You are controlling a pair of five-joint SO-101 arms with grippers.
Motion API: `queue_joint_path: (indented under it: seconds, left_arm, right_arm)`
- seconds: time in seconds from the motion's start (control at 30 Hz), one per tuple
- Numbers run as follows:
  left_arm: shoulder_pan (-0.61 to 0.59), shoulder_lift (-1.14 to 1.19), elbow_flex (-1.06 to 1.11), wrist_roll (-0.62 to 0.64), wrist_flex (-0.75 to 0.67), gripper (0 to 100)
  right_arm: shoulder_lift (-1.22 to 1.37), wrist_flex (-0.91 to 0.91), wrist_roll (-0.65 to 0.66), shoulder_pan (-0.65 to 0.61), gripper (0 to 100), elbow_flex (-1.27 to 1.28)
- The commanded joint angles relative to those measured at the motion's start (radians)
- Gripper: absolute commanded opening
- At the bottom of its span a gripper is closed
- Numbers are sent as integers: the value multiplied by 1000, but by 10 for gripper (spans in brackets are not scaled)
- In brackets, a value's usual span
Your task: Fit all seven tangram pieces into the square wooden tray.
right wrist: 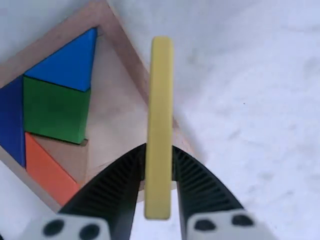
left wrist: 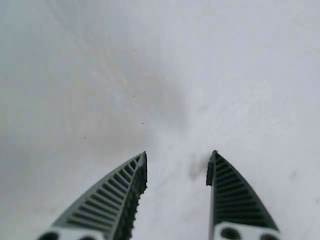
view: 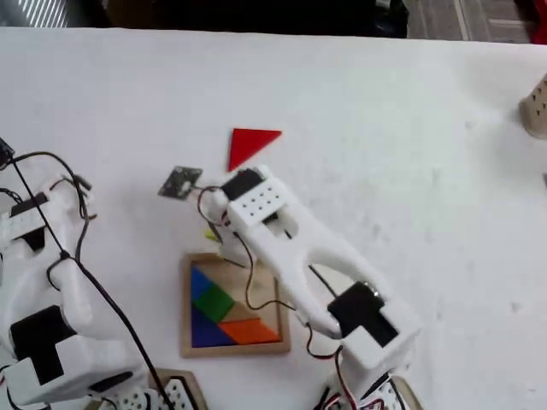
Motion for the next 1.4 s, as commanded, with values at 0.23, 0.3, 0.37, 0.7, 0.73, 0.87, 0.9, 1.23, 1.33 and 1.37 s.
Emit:
queue_joint_path:
  seconds: [0.23,0.3,0.37,0.7,0.73,0.87,0.9,1.23,1.33,1.37]
  left_arm:
    - [8,-4,-41,-8,-17,203]
    - [8,-4,-41,-8,-17,203]
    - [8,-4,-41,-8,-17,203]
    - [8,-4,-41,-8,-14,203]
    - [8,-4,-41,-8,-14,203]
    - [8,-4,-41,-8,-14,203]
    - [8,-4,-41,-8,-14,203]
    - [8,-4,-41,-8,-14,203]
    - [8,-4,-41,-8,-14,203]
    - [8,-4,-41,-8,-14,203]
  right_arm:
    - [-202,-171,155,-16,17,256]
    - [-255,-225,176,-38,17,321]
    - [-305,-286,178,-58,17,385]
    - [-274,-440,402,-70,17,471]
    - [-257,-441,427,-64,17,468]
    - [-211,-435,491,-48,17,440]
    - [-202,-435,494,-48,17,436]
    - [-191,-435,489,-22,17,413]
    - [-191,-435,494,-10,17,413]
    - [-191,-435,494,-8,17,413]
